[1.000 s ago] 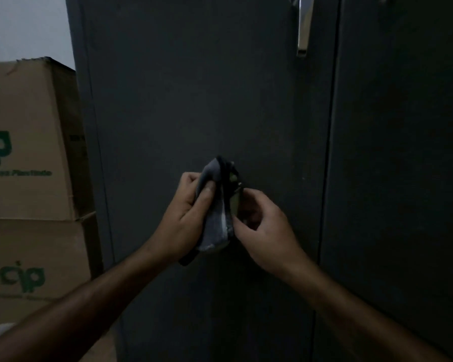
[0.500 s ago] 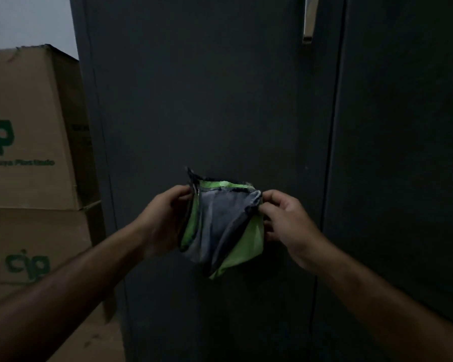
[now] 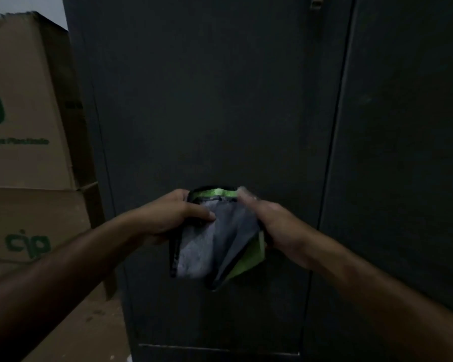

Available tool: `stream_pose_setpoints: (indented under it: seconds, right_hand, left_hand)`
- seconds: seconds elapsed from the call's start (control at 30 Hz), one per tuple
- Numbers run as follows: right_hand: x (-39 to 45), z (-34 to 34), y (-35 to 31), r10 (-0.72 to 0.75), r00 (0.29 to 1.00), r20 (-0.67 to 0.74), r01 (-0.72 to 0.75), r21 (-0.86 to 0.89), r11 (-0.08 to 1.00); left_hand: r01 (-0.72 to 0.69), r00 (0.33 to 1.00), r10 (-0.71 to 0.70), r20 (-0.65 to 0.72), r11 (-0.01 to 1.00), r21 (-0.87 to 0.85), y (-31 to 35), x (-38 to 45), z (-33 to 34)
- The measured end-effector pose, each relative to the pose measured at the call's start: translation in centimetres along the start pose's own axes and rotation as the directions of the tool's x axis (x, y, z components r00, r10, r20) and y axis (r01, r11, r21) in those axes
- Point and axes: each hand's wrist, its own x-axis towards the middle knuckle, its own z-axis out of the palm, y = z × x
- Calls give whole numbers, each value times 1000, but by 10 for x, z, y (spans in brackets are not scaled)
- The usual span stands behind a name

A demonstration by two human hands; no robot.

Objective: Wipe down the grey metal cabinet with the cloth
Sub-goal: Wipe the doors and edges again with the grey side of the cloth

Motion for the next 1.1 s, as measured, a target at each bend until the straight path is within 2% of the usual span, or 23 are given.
stream_pose_setpoints:
  seconds: [0.03,0.13,0.23,0.27,0.43,0.57,0.63,0.7,0.77,0.83,0.87,0.93,1.03,1.1]
  right_hand:
    - [-1,4,6,-29,999,30,31,-83,996]
    - [0,7,17,-40,997,-64,24,-229,973]
    - [-2,-3,15,32,991,132,-10,-161,987]
    - [-2,-7,14,48,986,159,-20,-172,985]
    - [-2,-16,17,88,979,184,-21,-339,941]
    - [-1,-24,13,148,962,230,-13,-504,864]
    - [0,-23,14,184,946,268,-16,-527,850]
    - [1,-17,18,172,957,234,-22,-530,847]
    - [3,-12,24,140,976,169,-14,-588,809]
    - [4,-13,28,140,978,155,-6,-648,761]
    - [4,-14,29,139,979,150,-7,-653,757]
    - [4,-13,26,56,994,97,16,-613,790]
    - [10,-9,26,-152,986,69,166,-509,845]
    - [16,-7,27,-153,981,120,190,-429,883]
  left_hand:
    - [-7,1000,7,21,999,37,2,0,-3]
    - [-8,997,-7,78,981,193,8,-2,-18]
    - [-20,987,-33,160,947,319,14,-7,-36]
    - [-34,983,-30,179,938,345,15,-8,-40]
    - [-80,977,-8,212,912,402,17,-11,-50]
    - [-96,983,33,181,932,350,19,-11,-46]
    - [-134,979,71,191,932,336,23,-9,-37]
    - [-193,974,125,189,896,401,25,-7,-26]
    - [-242,970,187,155,810,534,24,-5,-17]
    - [-239,968,232,98,723,648,25,-4,-15]
    - [-225,969,238,72,717,660,25,-5,-14]
    - [-203,974,218,54,757,621,22,-6,-11]
    - [-151,986,100,137,882,446,10,-5,-1]
    - [-109,983,46,179,926,360,3,-3,3]
